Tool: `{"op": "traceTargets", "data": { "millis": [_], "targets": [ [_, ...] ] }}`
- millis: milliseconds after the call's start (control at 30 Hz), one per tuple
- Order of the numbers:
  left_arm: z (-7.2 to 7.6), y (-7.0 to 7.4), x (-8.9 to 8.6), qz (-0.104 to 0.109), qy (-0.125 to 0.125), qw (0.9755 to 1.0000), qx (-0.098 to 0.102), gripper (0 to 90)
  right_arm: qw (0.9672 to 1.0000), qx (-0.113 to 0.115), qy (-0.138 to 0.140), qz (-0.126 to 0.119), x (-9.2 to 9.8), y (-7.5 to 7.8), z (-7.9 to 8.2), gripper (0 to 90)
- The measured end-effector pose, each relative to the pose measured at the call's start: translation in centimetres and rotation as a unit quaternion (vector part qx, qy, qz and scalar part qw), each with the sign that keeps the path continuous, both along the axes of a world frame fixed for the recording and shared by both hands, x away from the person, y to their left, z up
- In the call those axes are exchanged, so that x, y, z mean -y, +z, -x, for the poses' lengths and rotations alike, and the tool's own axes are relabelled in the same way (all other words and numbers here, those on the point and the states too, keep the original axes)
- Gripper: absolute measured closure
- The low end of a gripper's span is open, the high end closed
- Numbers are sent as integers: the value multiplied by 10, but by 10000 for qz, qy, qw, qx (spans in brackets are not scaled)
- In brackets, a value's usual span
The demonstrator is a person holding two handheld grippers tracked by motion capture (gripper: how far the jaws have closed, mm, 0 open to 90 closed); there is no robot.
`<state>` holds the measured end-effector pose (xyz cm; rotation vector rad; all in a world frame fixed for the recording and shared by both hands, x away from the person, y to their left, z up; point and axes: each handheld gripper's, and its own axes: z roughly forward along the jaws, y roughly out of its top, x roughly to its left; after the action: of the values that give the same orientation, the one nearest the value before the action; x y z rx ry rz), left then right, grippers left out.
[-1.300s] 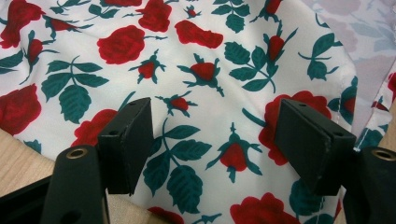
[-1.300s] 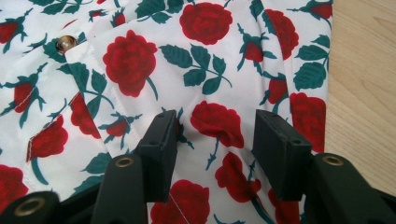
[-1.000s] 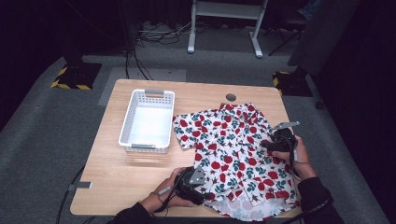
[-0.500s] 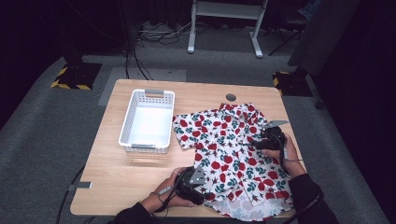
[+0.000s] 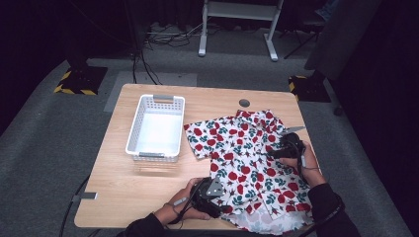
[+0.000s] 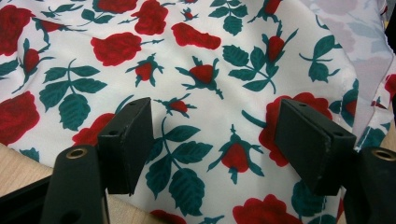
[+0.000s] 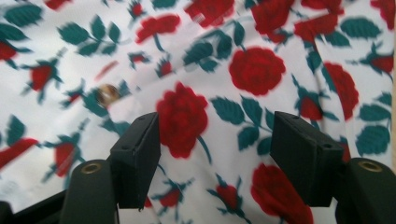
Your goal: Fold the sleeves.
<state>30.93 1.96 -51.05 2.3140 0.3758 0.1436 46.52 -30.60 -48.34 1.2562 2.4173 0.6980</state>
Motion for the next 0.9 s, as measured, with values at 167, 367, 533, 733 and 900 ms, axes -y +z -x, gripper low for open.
{"op": "traceTargets", "data": {
  "millis": [167, 367, 533, 733, 900],
  "targets": [
    [0, 0, 0, 2, -7, 10000, 2, 281, 9995, 230, 197, -39, -22, 12, 0, 309],
    [0, 0, 0, 1, -4, 10000, 2, 281, 9977, 385, 502, -229, -54, 32, -7, 292],
    [1, 0, 0, -12, 11, 10000, -1, 282, 9958, 426, 711, -395, -84, 46, -21, 292],
    [1, 0, 0, -2, 18, 10000, -6, 283, 9921, 411, 1072, -499, -127, 49, -34, 294],
    [1, 0, 0, 3, 15, 10000, -7, 283, 9891, 358, 1350, -471, -160, 45, -40, 295]
  ]
}}
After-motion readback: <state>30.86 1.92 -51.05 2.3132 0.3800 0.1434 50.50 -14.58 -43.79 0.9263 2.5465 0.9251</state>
